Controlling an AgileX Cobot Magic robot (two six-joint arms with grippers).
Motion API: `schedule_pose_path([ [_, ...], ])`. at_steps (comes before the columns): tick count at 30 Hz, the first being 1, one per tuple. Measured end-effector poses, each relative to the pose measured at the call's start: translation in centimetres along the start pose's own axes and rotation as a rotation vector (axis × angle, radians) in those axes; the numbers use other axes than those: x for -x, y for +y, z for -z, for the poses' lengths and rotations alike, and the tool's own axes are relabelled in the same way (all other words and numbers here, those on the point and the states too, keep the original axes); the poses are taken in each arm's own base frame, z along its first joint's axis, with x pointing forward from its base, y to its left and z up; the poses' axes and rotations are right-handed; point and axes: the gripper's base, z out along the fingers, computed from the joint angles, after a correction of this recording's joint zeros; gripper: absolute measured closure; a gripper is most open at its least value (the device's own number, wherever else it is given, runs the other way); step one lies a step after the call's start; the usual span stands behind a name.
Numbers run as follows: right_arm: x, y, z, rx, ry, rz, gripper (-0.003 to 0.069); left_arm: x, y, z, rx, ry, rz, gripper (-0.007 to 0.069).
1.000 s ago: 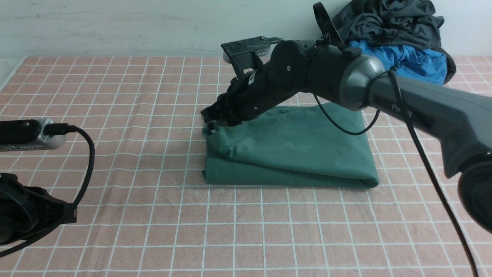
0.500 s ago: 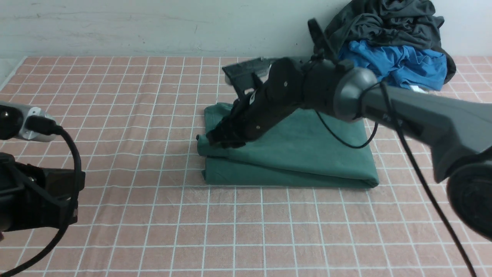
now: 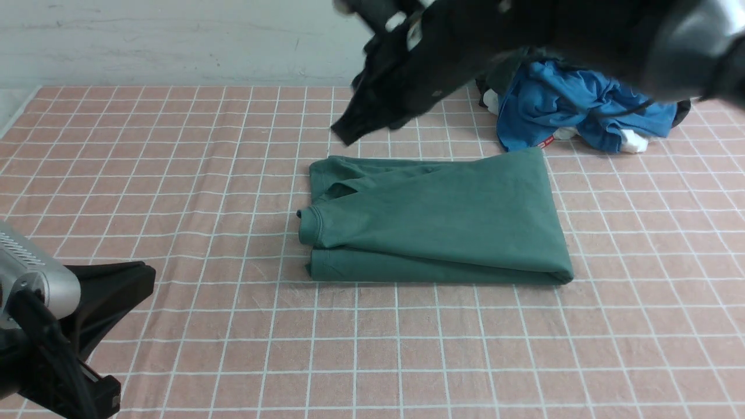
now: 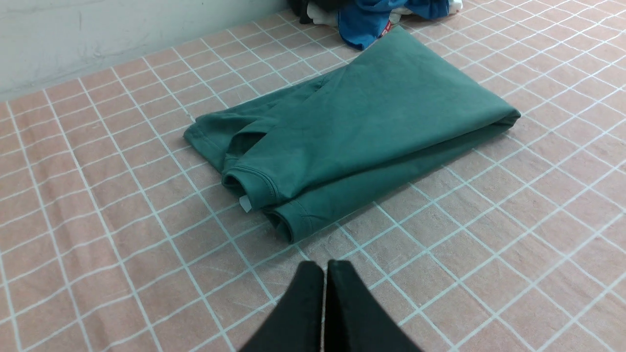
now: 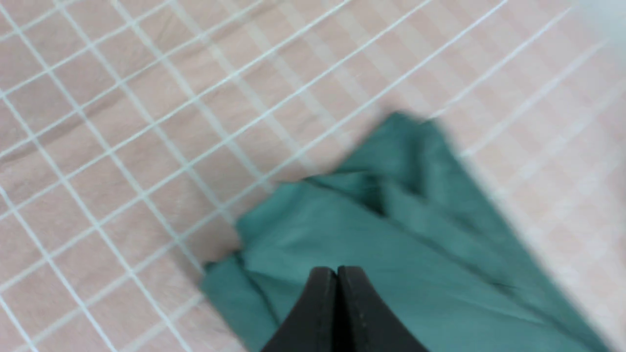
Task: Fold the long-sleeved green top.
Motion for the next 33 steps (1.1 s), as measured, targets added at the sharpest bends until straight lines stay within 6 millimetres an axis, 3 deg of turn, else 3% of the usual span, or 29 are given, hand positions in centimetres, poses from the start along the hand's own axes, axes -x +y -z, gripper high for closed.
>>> schedule_pose_path([
  [1, -0.1, -0.6, 3.2, -0.041, -0.020, -0.008, 0.0673, 0.0, 0.0, 0.0, 0.000, -0.001, 0.001, 0.0628],
  [2, -0.5, -1.1, 5.2, -0.069, -0.032, -0.029, 0.0673, 0.0, 0.0, 0.0, 0.000, -0.001, 0.001, 0.0628],
  [4, -3.3, -1.5, 9.7, -0.108, -0.048, -0.091, 0.0673, 0.0, 0.0, 0.0, -0.001, -0.001, 0.002, 0.0628],
  [5, -3.6, -1.5, 9.3, -0.108, -0.034, -0.095, 0.0673, 0.0, 0.0, 0.0, -0.001, -0.001, 0.002, 0.0628],
  [6, -6.0, -1.4, 11.5, -0.123, -0.069, -0.128, 0.0673, 0.0, 0.0, 0.0, -0.001, -0.001, 0.002, 0.0628],
  [8, -9.3, -0.5, 12.6, -0.119, -0.114, -0.148, 0.0673, 0.0, 0.0, 0.0, -0.001, -0.001, 0.002, 0.0628],
  [12, -17.0, 1.9, 12.6, -0.089, -0.246, -0.215, 0.0673, 0.0, 0.0, 0.0, -0.001, -0.001, 0.002, 0.0628],
  [18, -24.5, 4.1, 11.5, -0.058, -0.274, -0.253, 0.0673, 0.0, 0.0, 0.0, -0.001, -0.001, 0.002, 0.0628],
  [23, -27.4, 4.9, 11.4, -0.048, -0.289, -0.260, 0.0673, 0.0, 0.0, 0.0, -0.001, -0.002, 0.002, 0.0628],
  [33, -30.4, 5.5, 10.9, -0.062, -0.186, -0.223, 0.0673, 0.0, 0.0, 0.0, -0.001, -0.003, 0.004, 0.0628],
])
